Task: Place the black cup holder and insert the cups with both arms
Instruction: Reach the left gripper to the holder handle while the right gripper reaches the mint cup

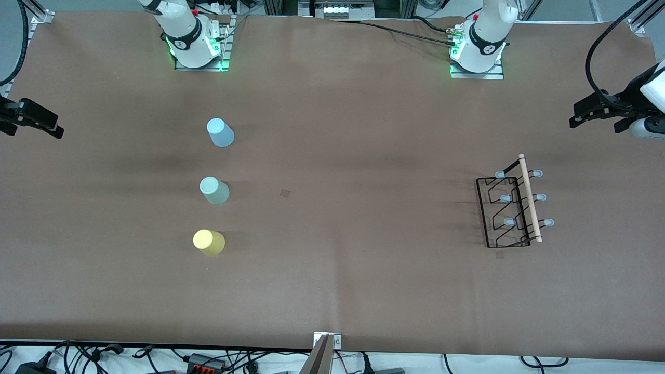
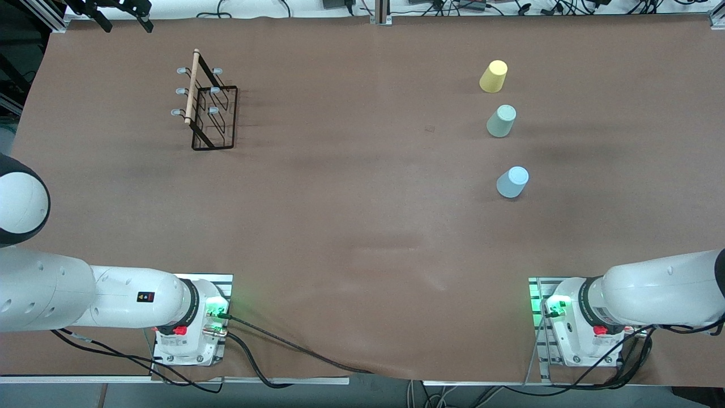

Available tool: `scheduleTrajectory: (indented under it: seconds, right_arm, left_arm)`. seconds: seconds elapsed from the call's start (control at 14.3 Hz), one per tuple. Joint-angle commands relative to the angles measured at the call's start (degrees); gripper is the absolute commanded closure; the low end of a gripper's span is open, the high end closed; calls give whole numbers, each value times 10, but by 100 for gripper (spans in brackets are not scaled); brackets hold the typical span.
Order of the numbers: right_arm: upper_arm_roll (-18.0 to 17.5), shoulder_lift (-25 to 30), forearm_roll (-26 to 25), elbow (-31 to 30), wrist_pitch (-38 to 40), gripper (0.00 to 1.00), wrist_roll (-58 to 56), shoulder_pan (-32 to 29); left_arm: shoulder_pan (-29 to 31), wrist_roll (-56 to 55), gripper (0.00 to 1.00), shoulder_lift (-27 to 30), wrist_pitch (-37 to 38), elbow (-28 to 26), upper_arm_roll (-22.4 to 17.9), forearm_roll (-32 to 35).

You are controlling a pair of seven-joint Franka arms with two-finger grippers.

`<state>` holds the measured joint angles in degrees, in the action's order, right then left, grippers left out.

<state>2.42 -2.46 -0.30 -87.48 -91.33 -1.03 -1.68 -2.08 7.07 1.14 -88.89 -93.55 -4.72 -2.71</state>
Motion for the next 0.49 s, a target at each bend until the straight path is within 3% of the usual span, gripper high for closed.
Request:
scheduleTrajectory:
  seconds: [0.0, 0.42]
  right_arm:
    - [-8, 1, 6, 6, 4, 0, -6, -10]
    - [-13, -20, 6, -48, 7, 0, -15, 2]
  left_arm:
    - [-2, 11, 0, 2, 8, 5, -2, -7]
    - [-2, 11, 0, 2, 8, 5, -2, -7]
